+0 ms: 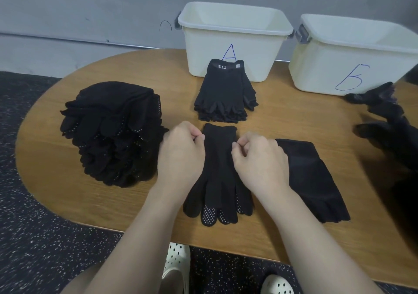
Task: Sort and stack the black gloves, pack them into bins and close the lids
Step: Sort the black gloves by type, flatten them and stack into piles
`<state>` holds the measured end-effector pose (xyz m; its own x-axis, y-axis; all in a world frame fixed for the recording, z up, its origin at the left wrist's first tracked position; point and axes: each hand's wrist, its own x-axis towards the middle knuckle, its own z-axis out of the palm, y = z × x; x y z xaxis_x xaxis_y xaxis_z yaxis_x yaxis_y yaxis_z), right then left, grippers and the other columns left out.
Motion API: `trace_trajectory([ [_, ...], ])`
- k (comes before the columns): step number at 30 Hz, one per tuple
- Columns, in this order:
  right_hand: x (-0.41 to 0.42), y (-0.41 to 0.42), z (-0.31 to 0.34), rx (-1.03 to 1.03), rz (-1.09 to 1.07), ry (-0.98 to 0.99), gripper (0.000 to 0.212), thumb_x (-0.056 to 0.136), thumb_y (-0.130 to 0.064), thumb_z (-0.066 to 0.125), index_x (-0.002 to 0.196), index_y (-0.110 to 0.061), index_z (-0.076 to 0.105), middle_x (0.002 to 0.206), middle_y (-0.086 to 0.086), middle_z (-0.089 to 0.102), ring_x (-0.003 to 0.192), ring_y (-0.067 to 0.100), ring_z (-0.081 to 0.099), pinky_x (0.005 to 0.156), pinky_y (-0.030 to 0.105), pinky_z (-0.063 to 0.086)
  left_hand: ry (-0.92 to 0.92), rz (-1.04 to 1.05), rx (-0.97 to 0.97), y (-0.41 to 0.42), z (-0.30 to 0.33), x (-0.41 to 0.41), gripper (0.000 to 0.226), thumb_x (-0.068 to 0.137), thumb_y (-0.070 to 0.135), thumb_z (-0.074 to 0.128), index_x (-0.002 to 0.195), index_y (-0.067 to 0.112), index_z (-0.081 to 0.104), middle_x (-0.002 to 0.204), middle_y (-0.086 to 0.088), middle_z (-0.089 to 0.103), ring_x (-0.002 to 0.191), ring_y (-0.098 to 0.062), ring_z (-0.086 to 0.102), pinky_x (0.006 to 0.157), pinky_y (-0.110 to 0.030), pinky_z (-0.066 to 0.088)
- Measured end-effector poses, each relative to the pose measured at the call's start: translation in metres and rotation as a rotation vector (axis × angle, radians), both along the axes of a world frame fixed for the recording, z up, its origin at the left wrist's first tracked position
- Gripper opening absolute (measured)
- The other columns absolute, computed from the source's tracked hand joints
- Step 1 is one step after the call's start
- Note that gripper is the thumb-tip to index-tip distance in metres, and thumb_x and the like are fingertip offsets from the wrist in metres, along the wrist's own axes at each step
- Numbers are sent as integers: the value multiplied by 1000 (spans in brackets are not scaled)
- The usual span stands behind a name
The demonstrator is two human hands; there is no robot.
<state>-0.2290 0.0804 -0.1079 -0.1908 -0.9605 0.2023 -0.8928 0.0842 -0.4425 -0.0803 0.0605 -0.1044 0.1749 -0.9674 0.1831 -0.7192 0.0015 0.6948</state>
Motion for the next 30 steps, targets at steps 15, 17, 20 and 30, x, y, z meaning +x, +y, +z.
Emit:
trace_trajectory([
  [15, -2, 1, 0, -8, 33, -4, 15, 100, -36, 58, 95, -22, 62, 77, -4, 66, 72, 24, 64, 64, 34, 47, -440, -431, -299, 4, -10, -3, 33, 100, 13, 59, 132, 11, 66, 139, -7, 60, 128, -27, 55, 102, -45, 47],
  [17, -3, 2, 1, -7, 36, 5, 14, 100, -37, 58, 97, -24, 63, 80, -5, 67, 74, 25, 65, 63, 33, 43, -425, -560, -188, 5, -13, -2, 42, 106, 17, 50, 147, 15, 55, 158, -4, 46, 147, -23, 40, 121, -43, 33],
  [20, -6, 3, 1, -5, 35, 21, 14, 101, -38, 59, 98, -25, 63, 82, -5, 67, 75, 23, 65, 63, 32, 42, -473, -625, -29, 3, -17, 2, 52, 112, 32, 31, 163, 26, 26, 171, 7, 13, 158, -11, 7, 129, -35, 3],
  [30, -22, 15, 6, 2, 146, -9, 9, 100, -29, 63, 103, -24, 70, 80, -12, 64, 74, 14, 64, 68, 33, 54, -596, -612, 143, -1, -14, 9, 64, 103, 66, 17, 161, 47, -2, 170, 3, -21, 157, -17, -18, 129, -42, -6],
])
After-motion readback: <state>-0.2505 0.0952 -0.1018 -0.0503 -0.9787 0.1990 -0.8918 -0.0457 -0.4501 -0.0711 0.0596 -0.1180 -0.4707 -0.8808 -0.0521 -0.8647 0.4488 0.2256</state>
